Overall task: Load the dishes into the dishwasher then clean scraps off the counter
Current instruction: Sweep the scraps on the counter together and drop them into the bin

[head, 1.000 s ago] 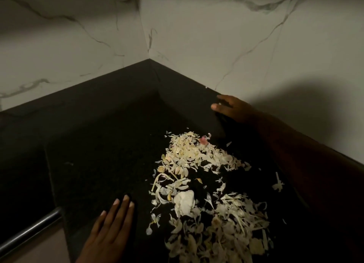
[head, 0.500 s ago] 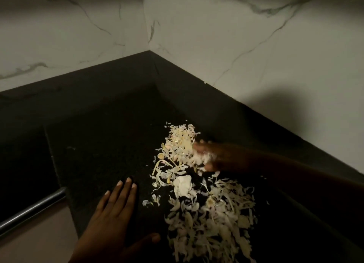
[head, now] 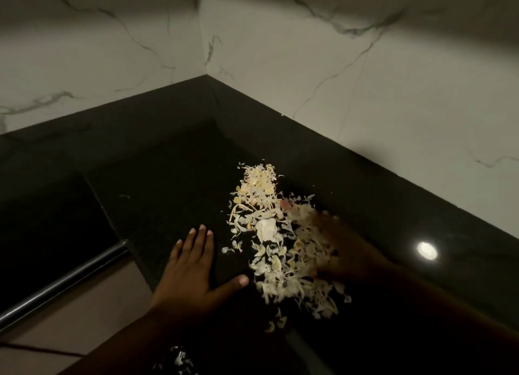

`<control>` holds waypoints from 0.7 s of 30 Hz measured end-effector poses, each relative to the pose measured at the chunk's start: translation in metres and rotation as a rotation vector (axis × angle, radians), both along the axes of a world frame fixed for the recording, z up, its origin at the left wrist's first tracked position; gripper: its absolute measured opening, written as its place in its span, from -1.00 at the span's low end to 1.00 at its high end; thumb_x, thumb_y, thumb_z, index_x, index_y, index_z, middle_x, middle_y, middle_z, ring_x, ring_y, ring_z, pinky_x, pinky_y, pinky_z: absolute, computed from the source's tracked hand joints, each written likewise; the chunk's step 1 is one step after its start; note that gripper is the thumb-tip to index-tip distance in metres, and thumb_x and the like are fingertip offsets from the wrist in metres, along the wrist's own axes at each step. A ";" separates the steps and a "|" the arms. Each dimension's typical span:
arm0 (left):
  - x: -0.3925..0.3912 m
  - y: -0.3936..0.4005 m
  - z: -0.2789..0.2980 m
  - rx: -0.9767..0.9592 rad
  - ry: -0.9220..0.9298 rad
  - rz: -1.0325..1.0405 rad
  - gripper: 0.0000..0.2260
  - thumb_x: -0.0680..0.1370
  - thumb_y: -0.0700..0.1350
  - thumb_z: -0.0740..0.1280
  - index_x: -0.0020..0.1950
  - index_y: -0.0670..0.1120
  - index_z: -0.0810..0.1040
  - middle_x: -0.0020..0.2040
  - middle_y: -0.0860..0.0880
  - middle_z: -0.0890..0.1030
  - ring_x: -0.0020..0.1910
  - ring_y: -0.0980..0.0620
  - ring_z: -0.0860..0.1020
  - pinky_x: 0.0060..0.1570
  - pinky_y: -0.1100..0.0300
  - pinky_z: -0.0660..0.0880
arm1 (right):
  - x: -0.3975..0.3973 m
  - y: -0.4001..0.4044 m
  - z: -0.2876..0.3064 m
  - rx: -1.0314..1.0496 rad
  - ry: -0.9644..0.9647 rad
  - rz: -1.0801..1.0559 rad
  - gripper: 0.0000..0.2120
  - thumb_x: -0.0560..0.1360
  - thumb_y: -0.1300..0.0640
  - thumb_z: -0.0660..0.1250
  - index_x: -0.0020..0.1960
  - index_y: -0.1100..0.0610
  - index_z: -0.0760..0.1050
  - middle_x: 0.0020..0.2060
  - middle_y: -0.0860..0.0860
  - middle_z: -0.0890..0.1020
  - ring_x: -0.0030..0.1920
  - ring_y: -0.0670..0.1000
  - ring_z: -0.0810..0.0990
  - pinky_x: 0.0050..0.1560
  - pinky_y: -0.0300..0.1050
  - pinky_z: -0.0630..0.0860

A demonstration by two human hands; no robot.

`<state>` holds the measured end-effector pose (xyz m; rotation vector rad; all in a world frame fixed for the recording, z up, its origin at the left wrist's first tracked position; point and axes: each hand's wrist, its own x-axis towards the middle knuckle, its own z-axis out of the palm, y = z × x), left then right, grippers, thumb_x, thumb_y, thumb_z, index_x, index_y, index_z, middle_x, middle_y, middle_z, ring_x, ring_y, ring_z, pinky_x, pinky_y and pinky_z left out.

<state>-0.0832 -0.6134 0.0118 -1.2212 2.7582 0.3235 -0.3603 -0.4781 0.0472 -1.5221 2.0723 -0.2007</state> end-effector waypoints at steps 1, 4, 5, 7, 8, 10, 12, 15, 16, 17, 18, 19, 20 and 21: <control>0.001 0.001 0.000 -0.002 0.006 0.003 0.07 0.19 0.63 -0.38 0.48 -0.07 -0.37 0.46 -0.02 -0.42 0.46 0.05 -0.40 0.45 0.05 -0.34 | 0.022 0.005 -0.003 -0.032 -0.033 -0.029 0.22 0.03 -0.69 0.09 0.50 -0.22 -0.32 0.48 -0.22 -0.21 0.51 -0.06 -0.18 0.43 -0.02 -0.09; 0.002 0.002 0.002 0.000 0.012 -0.001 0.08 0.20 0.63 -0.37 0.51 -0.07 -0.34 0.46 -0.02 -0.41 0.46 0.06 -0.39 0.45 0.05 -0.33 | 0.070 0.029 -0.013 -0.214 -0.189 -0.300 0.27 0.04 -0.69 0.14 0.49 -0.19 -0.40 0.53 -0.14 -0.20 0.53 -0.02 -0.12 0.48 0.11 0.03; 0.002 0.003 0.003 0.003 0.008 -0.003 0.08 0.20 0.63 -0.37 0.51 -0.06 -0.34 0.47 -0.02 -0.41 0.46 0.06 -0.39 0.45 0.04 -0.33 | 0.084 0.040 -0.015 -0.231 -0.196 -0.393 0.30 0.01 -0.70 0.11 0.48 -0.16 -0.45 0.53 -0.12 -0.24 0.53 0.00 -0.14 0.49 0.11 0.02; 0.002 0.003 0.003 0.001 0.002 -0.001 0.08 0.21 0.63 -0.36 0.52 -0.06 -0.32 0.48 -0.02 -0.40 0.46 0.06 -0.39 0.46 0.04 -0.32 | 0.111 0.063 -0.023 -0.228 -0.081 -0.456 0.37 -0.04 -0.74 0.00 0.44 -0.06 -0.56 0.52 0.00 -0.30 0.53 0.08 -0.23 0.48 0.11 -0.03; 0.002 0.003 0.003 -0.001 0.006 0.002 0.08 0.21 0.62 -0.36 0.53 -0.06 -0.32 0.47 -0.01 -0.40 0.46 0.06 -0.39 0.46 0.05 -0.32 | 0.122 0.073 -0.031 -0.223 0.026 -0.448 0.40 -0.04 -0.75 -0.03 0.48 0.03 -0.49 0.53 0.11 -0.23 0.53 0.15 -0.19 0.47 0.14 0.00; 0.002 0.004 0.004 -0.003 0.000 0.007 0.06 0.22 0.62 -0.35 0.52 -0.05 -0.34 0.46 -0.01 -0.42 0.45 0.07 -0.39 0.44 0.05 -0.35 | 0.136 0.080 -0.050 -0.207 0.104 -0.462 0.40 0.03 -0.75 -0.04 0.54 0.21 -0.16 0.50 0.28 0.07 0.49 0.28 0.04 0.44 0.19 0.11; 0.002 0.005 0.005 -0.004 -0.004 0.008 0.04 0.24 0.61 -0.34 0.51 -0.05 -0.35 0.45 0.00 -0.42 0.44 0.08 -0.40 0.42 0.06 -0.36 | 0.144 0.069 -0.054 -0.181 0.103 -0.496 0.40 0.05 -0.74 -0.03 0.53 0.27 -0.07 0.49 0.32 0.09 0.47 0.32 0.08 0.43 0.14 0.04; 0.002 0.007 0.006 -0.016 0.005 0.014 0.03 0.26 0.59 -0.34 0.52 -0.06 -0.32 0.47 -0.01 -0.40 0.45 0.08 -0.39 0.42 0.07 -0.36 | 0.140 0.035 -0.034 -0.220 0.128 -0.574 0.40 0.06 -0.74 -0.05 0.48 0.19 -0.47 0.46 0.25 -0.40 0.49 0.28 -0.28 0.49 0.11 -0.24; 0.002 0.008 0.006 -0.021 0.005 0.014 0.03 0.26 0.59 -0.35 0.52 -0.07 -0.31 0.48 -0.01 -0.39 0.46 0.08 -0.38 0.42 0.08 -0.35 | 0.138 0.024 -0.028 -0.233 0.100 -0.605 0.36 0.08 -0.73 -0.04 0.42 0.15 -0.59 0.41 0.20 -0.51 0.47 0.25 -0.38 0.47 0.10 -0.31; 0.002 0.008 0.006 -0.020 0.004 0.015 0.03 0.25 0.59 -0.35 0.53 -0.07 -0.31 0.48 -0.01 -0.38 0.46 0.08 -0.38 0.42 0.08 -0.35 | 0.135 0.012 -0.024 -0.260 0.087 -0.627 0.34 0.11 -0.71 -0.01 0.40 0.12 -0.63 0.40 0.18 -0.53 0.47 0.23 -0.40 0.45 0.09 -0.33; 0.002 0.008 0.006 -0.016 0.005 0.017 0.04 0.25 0.59 -0.35 0.53 -0.07 -0.31 0.48 -0.01 -0.39 0.45 0.08 -0.38 0.42 0.08 -0.35 | 0.134 0.001 -0.019 -0.269 0.086 -0.631 0.33 0.12 -0.69 0.04 0.40 0.10 -0.63 0.42 0.17 -0.50 0.48 0.22 -0.37 0.44 0.08 -0.33; 0.001 0.008 0.006 -0.011 0.010 0.020 0.04 0.25 0.59 -0.35 0.53 -0.06 -0.31 0.47 0.00 -0.39 0.45 0.09 -0.38 0.42 0.09 -0.34 | 0.131 -0.008 -0.016 -0.273 0.071 -0.635 0.33 0.13 -0.67 0.08 0.40 0.09 -0.62 0.44 0.17 -0.47 0.49 0.22 -0.34 0.44 0.08 -0.31; 0.001 0.007 0.006 -0.008 0.016 0.022 0.04 0.24 0.60 -0.35 0.53 -0.06 -0.30 0.47 0.00 -0.39 0.45 0.09 -0.38 0.42 0.09 -0.34 | 0.129 -0.014 -0.016 -0.271 0.061 -0.635 0.33 0.14 -0.66 0.11 0.40 0.07 -0.62 0.46 0.16 -0.44 0.50 0.22 -0.32 0.45 0.08 -0.29; 0.001 0.007 0.007 -0.007 0.017 0.022 0.05 0.24 0.60 -0.35 0.53 -0.06 -0.30 0.48 0.00 -0.38 0.45 0.09 -0.38 0.42 0.08 -0.34 | 0.127 -0.016 -0.014 -0.277 0.065 -0.623 0.33 0.13 -0.65 0.13 0.40 0.06 -0.62 0.46 0.15 -0.44 0.50 0.21 -0.31 0.46 0.08 -0.28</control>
